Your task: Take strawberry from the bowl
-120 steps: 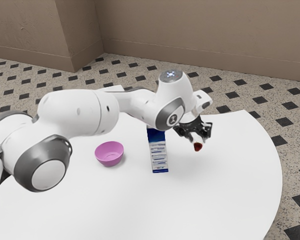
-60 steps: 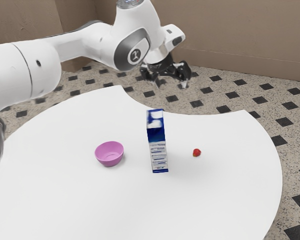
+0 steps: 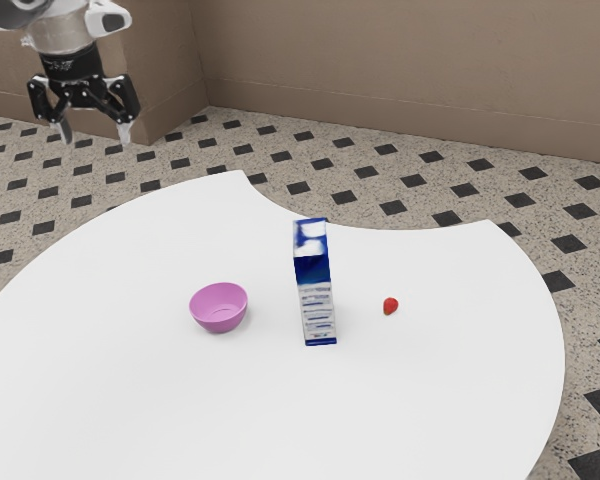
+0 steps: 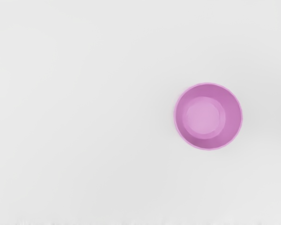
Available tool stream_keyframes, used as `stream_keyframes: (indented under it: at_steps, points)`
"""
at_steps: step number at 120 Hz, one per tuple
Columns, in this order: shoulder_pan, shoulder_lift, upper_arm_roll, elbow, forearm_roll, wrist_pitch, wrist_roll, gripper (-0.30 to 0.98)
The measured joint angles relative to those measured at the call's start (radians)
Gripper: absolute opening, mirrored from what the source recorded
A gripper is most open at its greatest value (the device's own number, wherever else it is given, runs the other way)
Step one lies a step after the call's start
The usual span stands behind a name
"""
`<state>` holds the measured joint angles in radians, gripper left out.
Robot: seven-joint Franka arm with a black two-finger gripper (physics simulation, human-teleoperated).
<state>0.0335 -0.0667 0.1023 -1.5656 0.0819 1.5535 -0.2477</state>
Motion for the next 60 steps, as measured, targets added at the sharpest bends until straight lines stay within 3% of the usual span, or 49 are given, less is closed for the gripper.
stream_keyframes:
  at_steps: [20,37,60]
  points:
    - [0.051,-0.002,-0.110,-0.040,0.021,-0.021,0.116,0.69]
    - [-0.002,0.011,-0.098,-0.047,0.028,-0.019,0.190,0.69]
    - [0.027,-0.010,-0.106,-0.089,0.024,0.012,0.247,0.69]
